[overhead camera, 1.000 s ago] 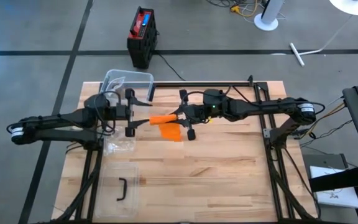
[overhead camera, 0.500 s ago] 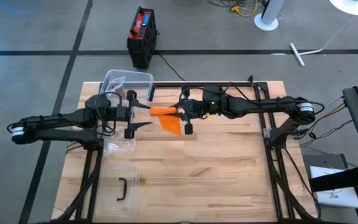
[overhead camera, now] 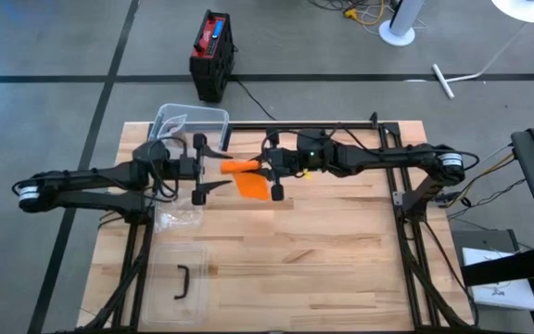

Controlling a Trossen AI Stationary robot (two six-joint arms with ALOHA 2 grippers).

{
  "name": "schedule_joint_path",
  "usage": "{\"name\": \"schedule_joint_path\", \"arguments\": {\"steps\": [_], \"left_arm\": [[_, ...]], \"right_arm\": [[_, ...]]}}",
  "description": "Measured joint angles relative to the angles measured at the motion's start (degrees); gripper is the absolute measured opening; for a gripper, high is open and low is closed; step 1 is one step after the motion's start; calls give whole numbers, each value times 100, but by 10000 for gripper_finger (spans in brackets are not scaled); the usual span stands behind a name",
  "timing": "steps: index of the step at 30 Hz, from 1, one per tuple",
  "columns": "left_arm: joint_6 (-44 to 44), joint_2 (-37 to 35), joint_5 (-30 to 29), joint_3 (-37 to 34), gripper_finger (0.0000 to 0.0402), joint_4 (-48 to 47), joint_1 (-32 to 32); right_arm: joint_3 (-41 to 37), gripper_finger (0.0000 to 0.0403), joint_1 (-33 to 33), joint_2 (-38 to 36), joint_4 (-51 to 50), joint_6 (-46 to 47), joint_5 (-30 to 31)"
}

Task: Roll bandage
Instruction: Roll the orange bandage

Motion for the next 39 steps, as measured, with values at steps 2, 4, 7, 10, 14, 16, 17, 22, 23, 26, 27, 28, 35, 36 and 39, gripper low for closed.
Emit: {"name": "schedule_joint_path", "arguments": {"steps": [2, 4, 7, 10, 14, 16, 17, 22, 23, 26, 27, 28, 35, 36, 39], "left_arm": [[-47, -38, -153, 11, 285, 66, 0], [-148, -85, -220, 12, 284, 42, 0], [-198, -124, -227, 20, 279, 24, 0], [-202, -121, -227, 9, 269, 29, 0], [-213, -67, -265, 2, 256, 24, 4], [-213, -22, -266, 2, 250, 27, 4], [-213, 0, -266, 2, 248, 27, 4], [-197, 92, -264, -2, 244, 178, 4], [-197, 109, -264, -3, 245, 254, 4], [-196, 156, -264, -4, 247, 436, 4], [-195, 171, -266, -4, 246, 435, 4], [-182, 183, -270, -4, 244, 434, 4], [-129, 248, -279, -7, 162, 582, 0], [-128, 248, -273, -7, 141, 597, 0], [-58, 234, -273, -7, 69, 628, 0]], "right_arm": [[43, 48, 0, 0, 9, 4, -2], [64, 48, 0, -7, -39, 4, -2], [64, 48, 0, -5, -125, 4, 0], [66, 48, -11, -11, -79, 4, 14], [66, 48, -12, 22, -74, 0, 185], [66, 48, -12, 30, -62, -2, 202], [66, 48, -13, 35, -54, 0, 201], [66, 48, -11, 66, -56, -6, 288], [66, 48, -11, 66, -52, -19, 281], [66, 48, -11, 66, -56, -44, 245], [66, 48, -11, 66, -58, -25, 243], [66, 48, -11, 66, -57, -5, 202], [66, 50, 0, 66, 33, 202, -181], [66, 52, -1, 66, 42, 239, -159], [66, 69, -7, 66, 64, 427, -148]]}}
